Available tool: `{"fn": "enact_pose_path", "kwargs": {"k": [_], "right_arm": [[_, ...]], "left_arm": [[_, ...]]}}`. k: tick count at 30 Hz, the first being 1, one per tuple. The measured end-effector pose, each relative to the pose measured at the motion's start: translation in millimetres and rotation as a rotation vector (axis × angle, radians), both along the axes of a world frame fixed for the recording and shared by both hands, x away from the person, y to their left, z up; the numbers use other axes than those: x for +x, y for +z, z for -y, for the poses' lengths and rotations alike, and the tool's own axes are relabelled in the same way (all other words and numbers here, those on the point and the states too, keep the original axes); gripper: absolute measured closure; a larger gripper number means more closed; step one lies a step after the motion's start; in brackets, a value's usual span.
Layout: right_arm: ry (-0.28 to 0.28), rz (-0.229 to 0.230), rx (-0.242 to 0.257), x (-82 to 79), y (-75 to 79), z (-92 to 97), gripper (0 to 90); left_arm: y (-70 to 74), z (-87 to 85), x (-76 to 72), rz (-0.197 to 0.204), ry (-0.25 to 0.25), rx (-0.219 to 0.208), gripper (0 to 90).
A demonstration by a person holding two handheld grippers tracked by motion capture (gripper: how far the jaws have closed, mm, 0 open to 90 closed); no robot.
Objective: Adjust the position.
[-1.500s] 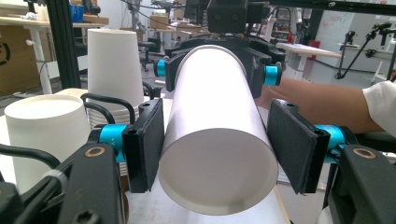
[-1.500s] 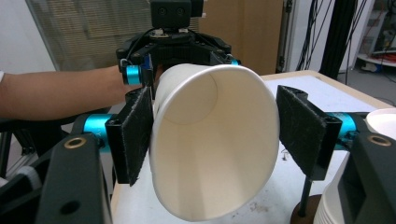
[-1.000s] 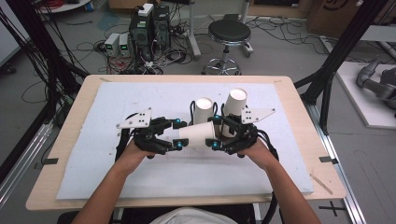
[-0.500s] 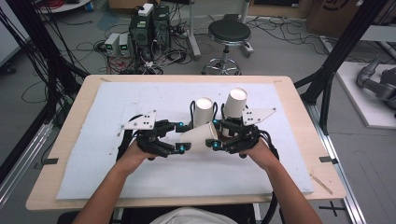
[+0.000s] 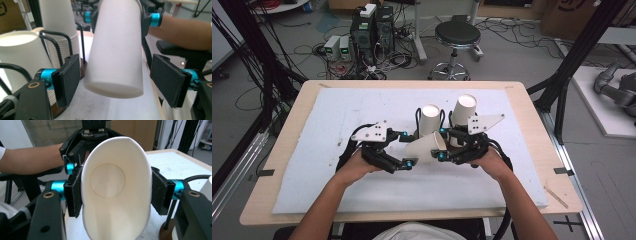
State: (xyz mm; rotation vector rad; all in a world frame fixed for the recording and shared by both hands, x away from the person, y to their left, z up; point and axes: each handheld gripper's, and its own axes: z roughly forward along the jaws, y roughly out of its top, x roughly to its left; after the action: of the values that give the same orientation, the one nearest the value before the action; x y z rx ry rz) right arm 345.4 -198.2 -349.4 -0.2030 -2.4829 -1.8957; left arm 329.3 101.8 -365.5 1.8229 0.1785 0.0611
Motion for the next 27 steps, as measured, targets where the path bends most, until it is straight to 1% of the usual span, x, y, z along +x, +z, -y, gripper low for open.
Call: {"fn": "enact_pose_path", "kwargs": {"k": [1,2,4,6,8,9,10,12,14,15,16,18,19,20,21,22,23,24,25,26,27], "right_arm": [[-0.001,0.005,-0.004,0.3,-0.1,-0.7,37.6],[0.000,0.003,-0.007,0.3,-0.6,-1.3,37.6],[0.006,-0.003,-0.018,0.1,-1.1,-1.9,37.6],[0.005,-0.005,-0.019,0.3,-1.3,-2.1,37.5],[0.007,-0.009,-0.019,0.6,-1.3,-2.4,37.1],[0.008,-0.012,-0.020,0.6,-1.3,-2.5,36.8],[0.009,-0.020,-0.021,0.3,-1.3,-2.8,36.3],[0.007,-0.019,-0.018,1.0,-1.6,-3.3,35.0],[0.002,-0.027,-0.008,1.4,-1.5,-3.3,31.4],[-0.002,-0.034,0.000,1.5,-1.2,-3.3,29.4],[-0.016,-0.039,0.020,1.5,-0.4,-2.9,26.9],[-0.056,-0.022,0.066,0.5,1.6,-1.8,19.9],[-0.075,-0.019,0.092,0.2,3.0,-0.3,18.4],[-0.078,-0.023,0.115,0.5,4.3,1.9,18.4],[-0.079,-0.027,0.134,0.4,5.6,4.2,18.4],[-0.079,-0.027,0.134,0.4,5.6,4.2,18.4],[-0.083,-0.026,0.151,0.3,6.8,6.1,18.4],[-0.094,-0.026,0.180,0.2,7.5,8.4,18.4],[-0.101,-0.026,0.190,0.4,7.3,8.5,18.4],[-0.101,-0.026,0.190,0.4,7.3,8.5,18.4],[-0.113,-0.039,0.198,1.0,5.4,7.9,18.4]], "left_arm": [[0.0,0.0,0.0,0.000,0.000,0.000,24.7],[-1.5,1.6,0.3,0.002,-0.003,0.014,24.7],[-2.4,2.0,0.6,-0.008,0.004,0.010,24.7],[-3.0,1.0,1.5,-0.013,0.007,0.008,25.5],[-4.3,0.6,2.2,-0.020,0.003,0.006,27.3],[-4.3,0.6,2.2,-0.020,0.003,0.006,29.9],[-5.5,1.0,2.1,-0.013,-0.013,0.013,34.1],[-6.0,1.5,2.5,-0.017,-0.017,0.018,34.3],[-6.1,1.4,2.9,-0.016,-0.025,0.010,34.7],[-5.7,1.2,2.7,-0.018,-0.027,-0.002,34.9],[-5.1,0.4,3.0,-0.013,-0.026,-0.008,34.9],[-4.1,-2.0,3.8,-0.012,-0.018,-0.026,34.9],[-3.9,-3.5,4.2,-0.017,-0.010,-0.043,34.9],[-3.9,-3.5,4.2,-0.017,-0.010,-0.043,34.9],[-3.4,-6.8,5.3,-0.025,-0.001,-0.079,35.0],[-3.4,-6.8,5.3,-0.025,-0.001,-0.079,35.0],[-3.0,-8.7,6.2,-0.026,0.002,-0.097,35.0],[-2.8,-10.6,6.8,-0.037,0.004,-0.134,35.1],[-2.8,-10.6,6.8,-0.037,0.004,-0.134,35.0],[-3.1,-11.8,7.2,-0.044,0.005,-0.155,35.0],[-3.4,-12.4,7.6,-0.048,0.006,-0.169,35.1]]}}
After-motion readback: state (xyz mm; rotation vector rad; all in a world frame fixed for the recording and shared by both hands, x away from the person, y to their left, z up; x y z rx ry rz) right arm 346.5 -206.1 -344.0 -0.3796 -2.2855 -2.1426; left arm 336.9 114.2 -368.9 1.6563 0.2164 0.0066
